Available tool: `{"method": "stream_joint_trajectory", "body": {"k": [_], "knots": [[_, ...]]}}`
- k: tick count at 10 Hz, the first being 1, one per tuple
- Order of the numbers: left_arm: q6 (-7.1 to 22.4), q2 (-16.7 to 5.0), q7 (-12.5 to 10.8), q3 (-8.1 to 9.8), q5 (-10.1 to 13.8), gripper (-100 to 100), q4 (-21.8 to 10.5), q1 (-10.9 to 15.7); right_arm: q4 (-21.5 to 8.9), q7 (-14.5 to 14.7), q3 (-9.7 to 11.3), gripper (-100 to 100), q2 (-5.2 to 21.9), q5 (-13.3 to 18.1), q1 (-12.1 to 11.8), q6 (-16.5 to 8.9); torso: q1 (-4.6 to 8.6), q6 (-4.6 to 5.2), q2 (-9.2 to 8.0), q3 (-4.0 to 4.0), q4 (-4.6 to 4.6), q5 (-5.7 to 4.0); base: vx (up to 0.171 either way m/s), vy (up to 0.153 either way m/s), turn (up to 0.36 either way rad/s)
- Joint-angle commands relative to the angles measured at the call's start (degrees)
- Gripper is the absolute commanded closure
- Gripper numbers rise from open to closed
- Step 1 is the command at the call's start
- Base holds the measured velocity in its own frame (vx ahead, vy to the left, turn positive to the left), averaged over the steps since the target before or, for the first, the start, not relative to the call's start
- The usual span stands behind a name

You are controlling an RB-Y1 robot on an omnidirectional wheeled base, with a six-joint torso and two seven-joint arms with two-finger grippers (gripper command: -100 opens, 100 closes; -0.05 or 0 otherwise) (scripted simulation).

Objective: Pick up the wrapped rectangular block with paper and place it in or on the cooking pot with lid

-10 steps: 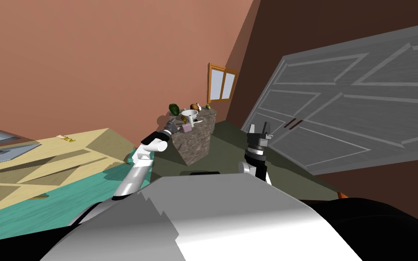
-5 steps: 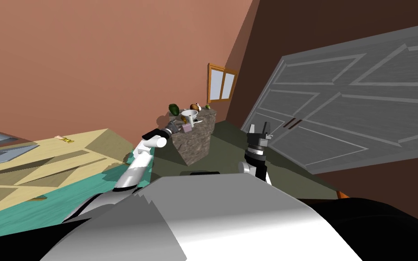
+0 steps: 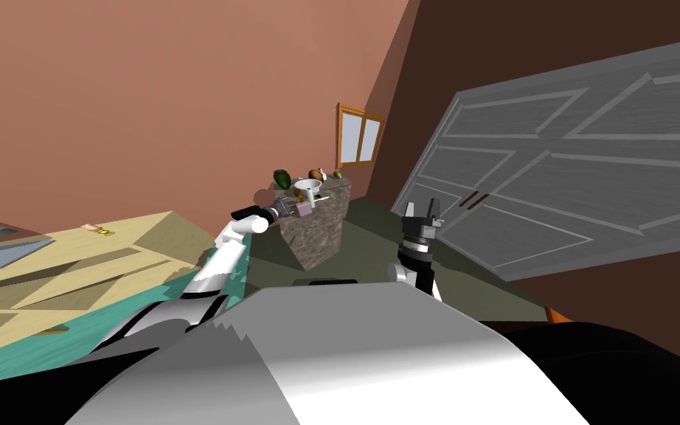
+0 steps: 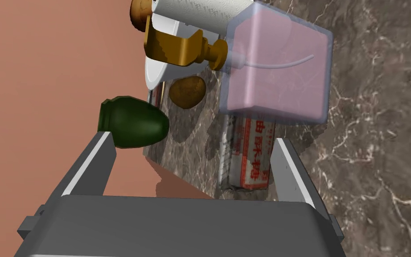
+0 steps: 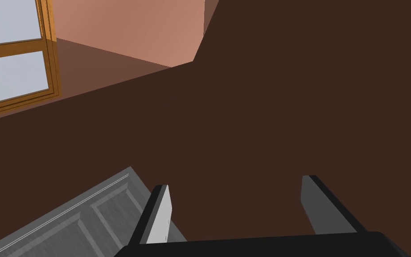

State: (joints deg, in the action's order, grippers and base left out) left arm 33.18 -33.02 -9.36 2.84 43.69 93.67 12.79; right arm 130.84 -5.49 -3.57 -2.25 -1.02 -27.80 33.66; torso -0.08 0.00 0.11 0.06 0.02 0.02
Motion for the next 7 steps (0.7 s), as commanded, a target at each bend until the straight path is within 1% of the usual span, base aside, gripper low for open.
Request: {"method": "stream_joint_trajectory", "body": {"k": [1,2,3,4,5,6,7], "knots": [[1.65,-0.59,-0.45,-0.14,1.06,-100,-1.36,0.92,0.0,0.0,0.0,0,0.0,0.0,0.0,0.0,0.0,0.0,0.0,0.0,0.0,0.0,0.015,0.027,-0.023],[3.93,-1.83,-1.09,-0.5,3.27,-100,-3.79,2.58,0.0,0.0,0.0,0,0.0,0.0,0.0,0.0,0.01,-0.01,0.0,0.0,0.0,0.0,0.025,0.031,-0.042],[4.02,-1.83,-1.09,-0.5,3.27,-100,-4.03,2.58,0.0,0.0,0.0,0,0.0,0.0,0.0,0.0,-0.01,0.0,0.04,0.02,0.01,0.0,0.021,0.028,-0.028],[6.31,-2.97,-1.7,-0.89,5.41,-100,-6.4,4.12,0.0,0.0,0.0,0,0.0,0.0,0.0,0.0,0.0,-0.01,0.03,0.02,0.01,0.01,0.03,0.034,-0.042],[7.78,-4.03,-2.26,-1.32,7.13,-100,-8.06,5.54,0.0,0.0,0.0,0,0.0,0.0,0.0,0.0,-0.02,0.0,0.06,0.03,0.01,0.01,0.049,0.054,-0.099],[8.52,-4.03,-2.26,-1.32,7.46,-100,-9.34,5.54,0.0,0.0,0.0,0,0.0,0.0,0.0,0.0,-0.08,0.01,0.12,0.07,0.02,0.02,0.033,0.049,-0.038],[10.62,-5.0,-2.78,-1.76,9.42,-100,-11.04,6.86,0.0,0.0,0.0,0,0.0,0.0,-0.01,0.0,-0.07,-0.02,0.08,0.05,0.03,0.03,0.028,0.046,-0.042]]}}
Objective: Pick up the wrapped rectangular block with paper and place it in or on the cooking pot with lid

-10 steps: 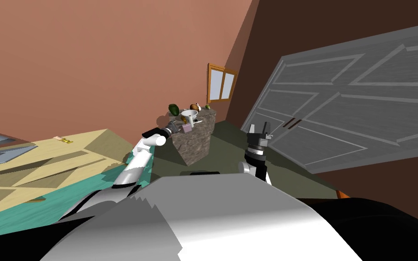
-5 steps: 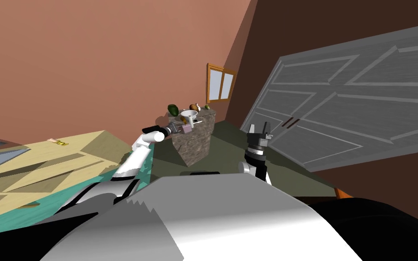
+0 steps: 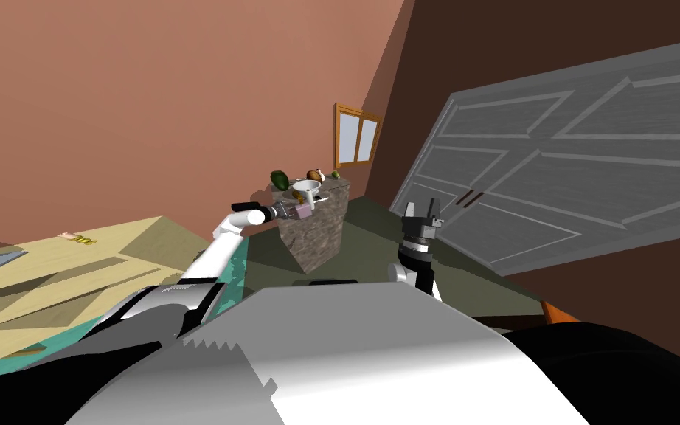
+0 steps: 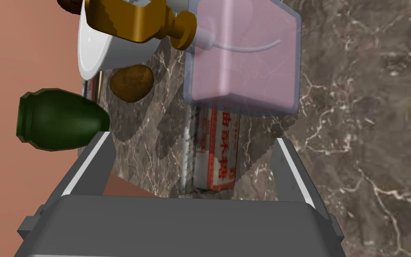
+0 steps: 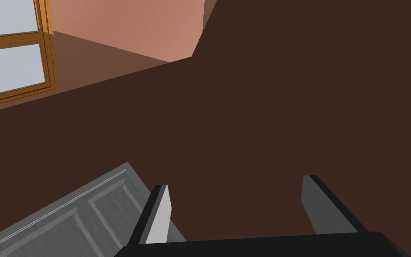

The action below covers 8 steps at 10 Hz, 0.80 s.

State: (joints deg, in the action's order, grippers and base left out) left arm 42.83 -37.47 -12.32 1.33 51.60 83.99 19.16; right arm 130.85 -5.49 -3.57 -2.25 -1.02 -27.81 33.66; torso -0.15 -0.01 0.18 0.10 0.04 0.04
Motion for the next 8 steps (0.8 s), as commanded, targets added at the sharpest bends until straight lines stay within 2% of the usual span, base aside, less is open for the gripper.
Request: {"method": "stream_joint_trajectory", "body": {"k": [1,3,4,6,7,8], "knots": [[0.97,-0.56,0.18,-0.25,1.5,-100,-2.25,0.49,0.0,0.0,0.0,0,0.0,0.0,0.0,0.0,0.0,0.0,0.0,0.0,0.0,0.0,0.027,0.043,-0.038],[4.66,-2.3,-0.72,-1.13,5.09,-100,-6.26,2.88,0.0,0.0,0.0,0,0.0,0.0,0.0,0.0,-0.02,0.0,0.0,0.0,0.0,0.0,0.041,0.066,-0.09],[4.79,-2.3,-0.72,-1.13,5.09,-100,-7.15,2.88,0.0,0.0,0.0,0,0.0,0.0,0.0,0.0,-0.1,0.0,0.06,0.03,0.01,0.02,0.042,0.057,-0.046],[8.0,-3.86,-1.43,-1.93,8.2,-100,-10.73,4.98,0.0,0.0,0.0,0,0.0,0.0,0.0,0.0,0.0,0.0,0.06,0.03,0.01,0.0,0.053,0.058,-0.09],[8.0,-3.86,-1.43,-1.93,8.2,-100,-11.51,4.98,0.0,0.0,0.0,0,0.0,0.0,0.0,0.0,-0.07,0.01,0.1,0.06,0.02,0.01,0.048,0.059,-0.046],[9.38,-4.58,-1.71,-2.29,9.54,-100,-13.47,5.88,0.0,0.0,0.0,0,0.0,0.0,-0.01,0.0,-0.03,-0.02,0.08,0.05,0.02,0.02,0.055,0.054,-0.062]]}}
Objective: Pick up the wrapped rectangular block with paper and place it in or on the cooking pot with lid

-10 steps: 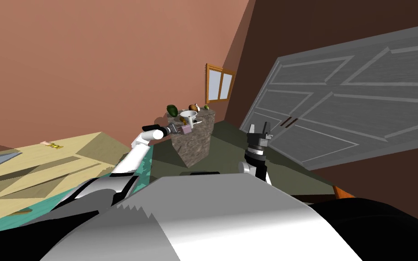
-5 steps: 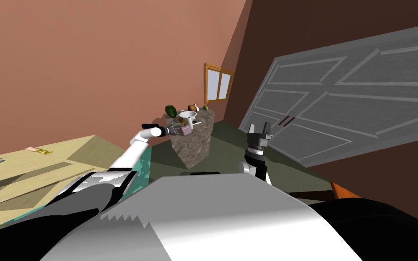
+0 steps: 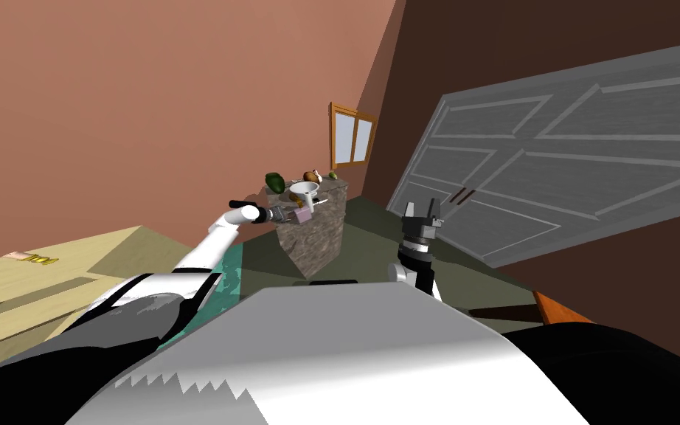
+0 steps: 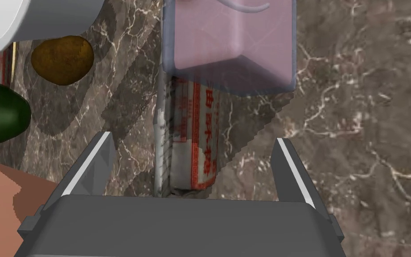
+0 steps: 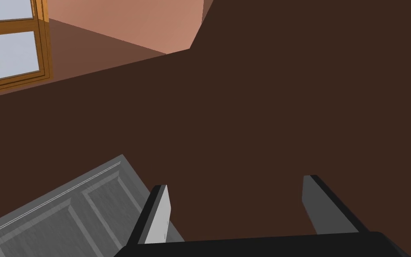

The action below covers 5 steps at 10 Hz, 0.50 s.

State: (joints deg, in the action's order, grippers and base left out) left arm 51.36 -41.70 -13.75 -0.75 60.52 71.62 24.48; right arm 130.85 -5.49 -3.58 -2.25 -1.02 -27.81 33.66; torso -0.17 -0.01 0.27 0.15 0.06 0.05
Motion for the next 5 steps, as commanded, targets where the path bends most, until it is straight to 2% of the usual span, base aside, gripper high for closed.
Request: {"method": "stream_joint_trajectory", "body": {"k": [1,5], "knots": [[2.07,-1.0,-0.52,-0.57,1.83,-100,-2.86,1.34,0.0,0.0,0.0,0,0.0,0.0,0.0,0.0,0.0,0.0,0.0,0.0,0.0,0.0,0.059,0.09,-0.115],[4.75,-2.45,-1.01,-1.47,4.42,-100,-7.11,2.87,0.0,0.0,0.0,0,0.0,0.0,0.0,0.0,0.04,0.0,-0.05,-0.03,-0.01,-0.01,0.049,0.057,-0.065]]}}
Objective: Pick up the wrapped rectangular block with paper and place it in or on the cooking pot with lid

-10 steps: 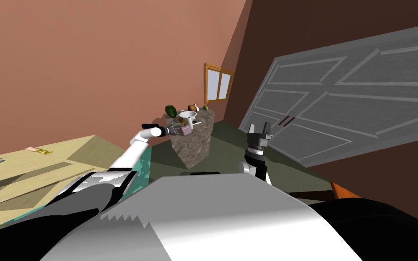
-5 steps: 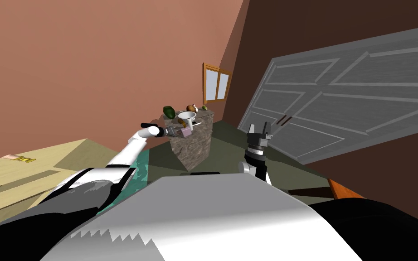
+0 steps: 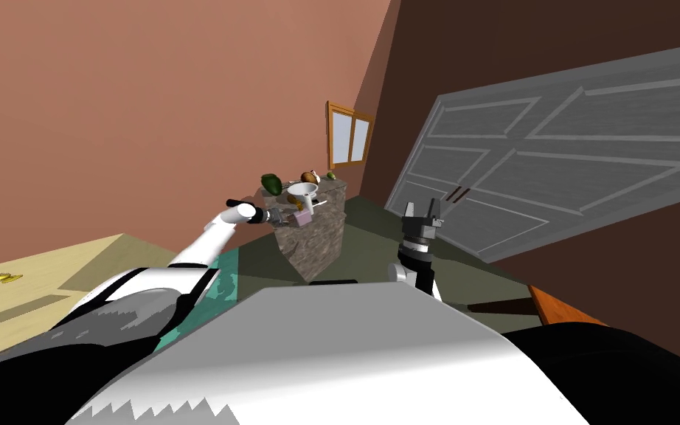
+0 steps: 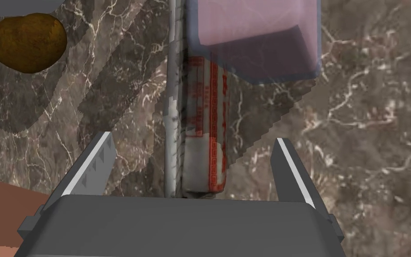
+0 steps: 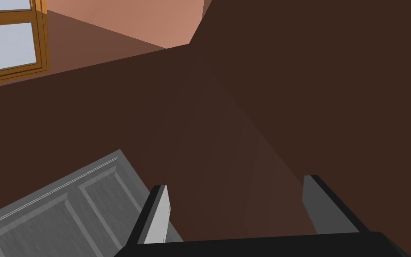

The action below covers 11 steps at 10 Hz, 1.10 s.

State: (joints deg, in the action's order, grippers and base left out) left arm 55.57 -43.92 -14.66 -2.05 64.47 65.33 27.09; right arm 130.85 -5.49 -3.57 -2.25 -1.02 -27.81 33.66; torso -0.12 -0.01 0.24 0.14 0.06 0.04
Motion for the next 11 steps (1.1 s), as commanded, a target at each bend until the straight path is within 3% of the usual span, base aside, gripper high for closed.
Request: {"method": "stream_joint_trajectory", "body": {"k": [1,3,4,5,6,7,8,9,10,11], "knots": [[1.1,-0.51,-0.19,-0.42,0.98,-100,-1.77,0.48,0.0,0.0,0.0,0,0.0,0.0,0.0,0.0,0.0,0.0,0.0,0.0,0.0,0.0,0.043,0.056,-0.074],[1.15,-0.46,-0.4,-0.55,0.95,-100,-1.9,0.48,0.0,0.0,0.0,0,0.0,0.0,0.0,0.0,-0.01,-0.02,-0.03,-0.01,0.0,0.01,0.025,0.036,-0.025],[1.22,-0.47,-0.3,-0.57,1.01,0,-2.1,0.53,0.0,0.0,0.0,0,0.0,0.0,0.0,0.0,0.09,-0.02,-0.1,-0.05,-0.02,-0.01,0.0,0.0,0.0],[0.0,1.42,-1.02,-1.08,-0.75,-100,-4.94,2.99,0.0,0.0,0.0,0,0.0,0.0,0.0,0.0,0.16,-0.02,-0.15,-0.08,-0.03,-0.03,-0.026,0.063,-0.038],[0.0,1.42,-1.02,-1.08,-0.75,-100,-5.09,2.99,0.0,0.0,0.0,0,0.0,0.0,0.01,0.0,0.01,0.01,-0.23,-0.13,-0.05,-0.01,-0.038,0.07,-0.046],[-1.22,3.31,-1.72,-1.59,-2.5,-100,-7.12,5.34,0.0,0.0,0.0,0,0.0,0.0,0.01,0.0,-0.04,-0.02,-0.29,-0.16,-0.06,0.02,-0.064,0.104,-0.032],[-1.22,3.31,-1.72,-1.59,-2.5,-100,-8.1,5.46,0.0,0.0,0.0,0,0.0,0.0,0.01,0.0,-0.16,-0.01,-0.37,-0.21,-0.08,0.03,-0.06,0.092,-0.034],[-2.44,5.2,-2.42,-2.1,-4.25,-100,-10.47,7.92,0.0,0.0,0.0,0,0.0,0.0,0.01,0.0,-0.14,-0.03,-0.39,-0.22,-0.09,0.04,-0.063,0.077,-0.047],[-2.44,5.2,-2.42,-2.1,-4.25,-100,-11.11,7.92,0.0,0.0,0.0,0,0.0,0.0,0.01,0.0,-0.08,0.0,-0.4,-0.23,-0.09,0.03,-0.047,0.064,-0.032],[-3.66,7.09,-3.13,-2.61,-6.01,-100,-12.82,10.28,0.0,0.0,0.0,0,0.0,0.0,0.01,0.0,-0.05,-0.03,-0.36,-0.21,-0.08,0.02,-0.05,0.068,-0.043]]}}
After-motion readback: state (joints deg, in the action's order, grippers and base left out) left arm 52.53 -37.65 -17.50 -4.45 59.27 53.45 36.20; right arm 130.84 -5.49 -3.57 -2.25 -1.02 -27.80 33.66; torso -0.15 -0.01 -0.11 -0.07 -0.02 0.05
